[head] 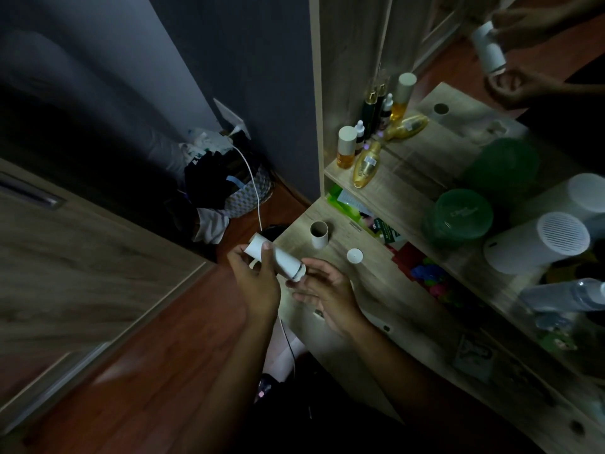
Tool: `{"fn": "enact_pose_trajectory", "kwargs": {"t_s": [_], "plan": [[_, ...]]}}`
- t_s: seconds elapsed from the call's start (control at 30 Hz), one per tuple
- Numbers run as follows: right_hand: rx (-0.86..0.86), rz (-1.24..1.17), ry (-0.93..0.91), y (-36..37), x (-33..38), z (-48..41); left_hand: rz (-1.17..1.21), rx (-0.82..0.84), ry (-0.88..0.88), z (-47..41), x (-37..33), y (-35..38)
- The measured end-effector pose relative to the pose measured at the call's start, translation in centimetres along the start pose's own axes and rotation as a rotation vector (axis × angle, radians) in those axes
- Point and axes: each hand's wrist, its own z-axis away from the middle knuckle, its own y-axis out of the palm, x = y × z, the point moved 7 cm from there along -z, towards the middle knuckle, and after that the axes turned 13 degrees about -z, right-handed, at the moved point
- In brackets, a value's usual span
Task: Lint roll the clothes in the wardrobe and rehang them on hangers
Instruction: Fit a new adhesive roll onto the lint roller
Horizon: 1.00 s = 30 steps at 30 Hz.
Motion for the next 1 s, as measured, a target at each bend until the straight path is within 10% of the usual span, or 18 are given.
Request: {"fn": "enact_pose_trajectory", "kwargs": {"t_s": [0.57, 0.83, 1.0], "plan": [[-0.046, 0.001, -0.041, -2.0, 0.9, -0.4, 0.061, 0.038, -0.016, 0.4, 0.1, 1.3], [-0.392, 0.484, -0.250, -8.4, 4.6, -2.3, 0.026, 0.085, -0.092, 0.3, 1.3, 2.3], [-0.419, 1.201, -0.235, -12.4, 4.4, -3.9, -0.051, 0.145, -0.148, 0.3, 2.7, 2.7]]}}
